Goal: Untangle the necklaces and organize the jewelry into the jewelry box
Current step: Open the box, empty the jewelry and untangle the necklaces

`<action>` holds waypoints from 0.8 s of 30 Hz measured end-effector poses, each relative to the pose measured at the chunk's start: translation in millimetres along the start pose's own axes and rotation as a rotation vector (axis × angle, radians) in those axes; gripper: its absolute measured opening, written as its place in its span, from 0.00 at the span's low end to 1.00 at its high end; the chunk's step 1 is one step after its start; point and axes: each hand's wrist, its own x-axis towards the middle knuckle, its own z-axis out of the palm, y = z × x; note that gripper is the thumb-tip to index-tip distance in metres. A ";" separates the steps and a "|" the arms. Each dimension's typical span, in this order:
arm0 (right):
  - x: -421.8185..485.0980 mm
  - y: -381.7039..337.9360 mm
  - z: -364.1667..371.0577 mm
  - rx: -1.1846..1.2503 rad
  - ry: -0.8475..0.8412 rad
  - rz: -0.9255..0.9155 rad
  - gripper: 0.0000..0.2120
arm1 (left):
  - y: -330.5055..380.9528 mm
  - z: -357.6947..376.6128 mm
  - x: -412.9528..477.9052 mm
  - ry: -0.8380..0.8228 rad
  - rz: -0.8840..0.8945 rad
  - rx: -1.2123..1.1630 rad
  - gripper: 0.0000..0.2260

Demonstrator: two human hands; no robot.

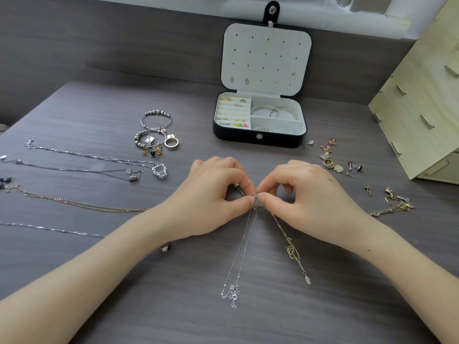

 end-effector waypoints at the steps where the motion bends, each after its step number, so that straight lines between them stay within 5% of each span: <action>1: 0.0 0.0 0.1 -0.005 0.004 -0.004 0.06 | -0.1 -0.2 0.0 0.005 0.002 0.001 0.08; 11: 0.6 0.8 1.7 0.024 -0.052 -0.038 0.05 | 0.6 -2.3 -0.8 0.021 0.015 0.091 0.10; 24: 1.9 -2.4 -4.8 0.301 -0.108 0.195 0.07 | -1.3 -2.8 -3.7 0.052 0.111 0.210 0.12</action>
